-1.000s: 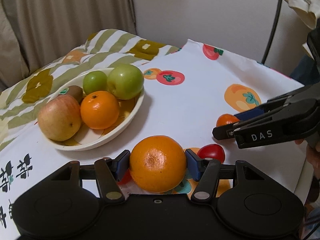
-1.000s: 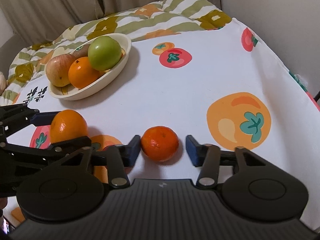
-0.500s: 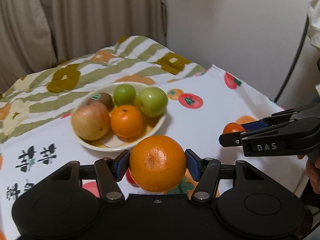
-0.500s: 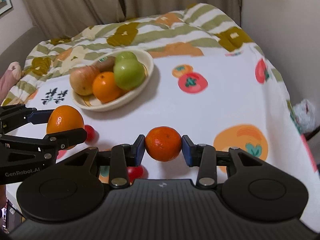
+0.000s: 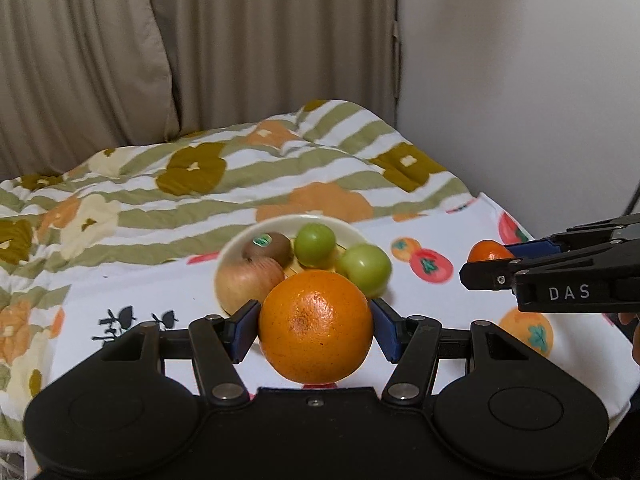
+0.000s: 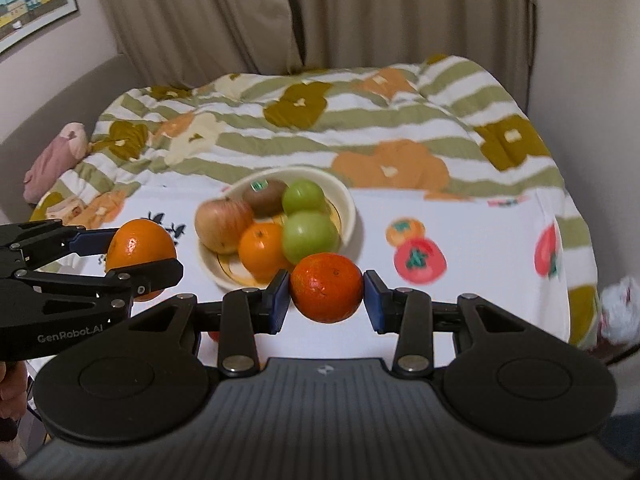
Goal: Organize fruits
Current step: 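Carry the orange and tangerine into the duck bowl and open both tools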
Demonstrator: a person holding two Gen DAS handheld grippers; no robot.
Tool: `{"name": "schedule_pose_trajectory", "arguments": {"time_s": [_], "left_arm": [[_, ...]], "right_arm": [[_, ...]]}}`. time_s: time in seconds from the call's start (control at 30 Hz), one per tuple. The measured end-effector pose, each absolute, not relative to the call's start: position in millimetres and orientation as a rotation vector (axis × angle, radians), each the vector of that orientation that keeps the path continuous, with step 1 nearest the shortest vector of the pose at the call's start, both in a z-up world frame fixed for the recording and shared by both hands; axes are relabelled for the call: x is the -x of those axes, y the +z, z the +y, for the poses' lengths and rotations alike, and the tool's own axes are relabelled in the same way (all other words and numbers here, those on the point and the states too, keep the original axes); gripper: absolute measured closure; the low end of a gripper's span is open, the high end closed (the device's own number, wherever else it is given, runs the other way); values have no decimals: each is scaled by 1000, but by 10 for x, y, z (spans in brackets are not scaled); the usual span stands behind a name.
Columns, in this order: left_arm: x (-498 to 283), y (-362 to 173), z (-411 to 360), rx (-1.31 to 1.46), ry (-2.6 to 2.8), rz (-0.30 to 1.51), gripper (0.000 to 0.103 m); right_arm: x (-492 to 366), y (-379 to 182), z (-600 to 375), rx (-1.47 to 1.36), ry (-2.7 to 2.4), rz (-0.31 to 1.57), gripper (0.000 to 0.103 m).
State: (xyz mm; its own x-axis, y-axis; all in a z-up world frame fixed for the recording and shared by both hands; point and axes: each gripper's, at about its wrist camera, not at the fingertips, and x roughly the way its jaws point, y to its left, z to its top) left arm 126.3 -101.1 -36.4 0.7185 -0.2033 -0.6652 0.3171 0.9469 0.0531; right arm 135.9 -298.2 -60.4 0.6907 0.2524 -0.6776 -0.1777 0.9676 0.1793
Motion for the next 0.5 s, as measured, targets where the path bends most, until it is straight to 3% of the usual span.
{"name": "schedule_pose_trajectory", "arguments": {"time_s": [0.5], "left_arm": [[-1919,-389,-1052,-153,-145,734,39]], "right_arm": [[-2102,-559,-2989,-55,362,769,49]]}}
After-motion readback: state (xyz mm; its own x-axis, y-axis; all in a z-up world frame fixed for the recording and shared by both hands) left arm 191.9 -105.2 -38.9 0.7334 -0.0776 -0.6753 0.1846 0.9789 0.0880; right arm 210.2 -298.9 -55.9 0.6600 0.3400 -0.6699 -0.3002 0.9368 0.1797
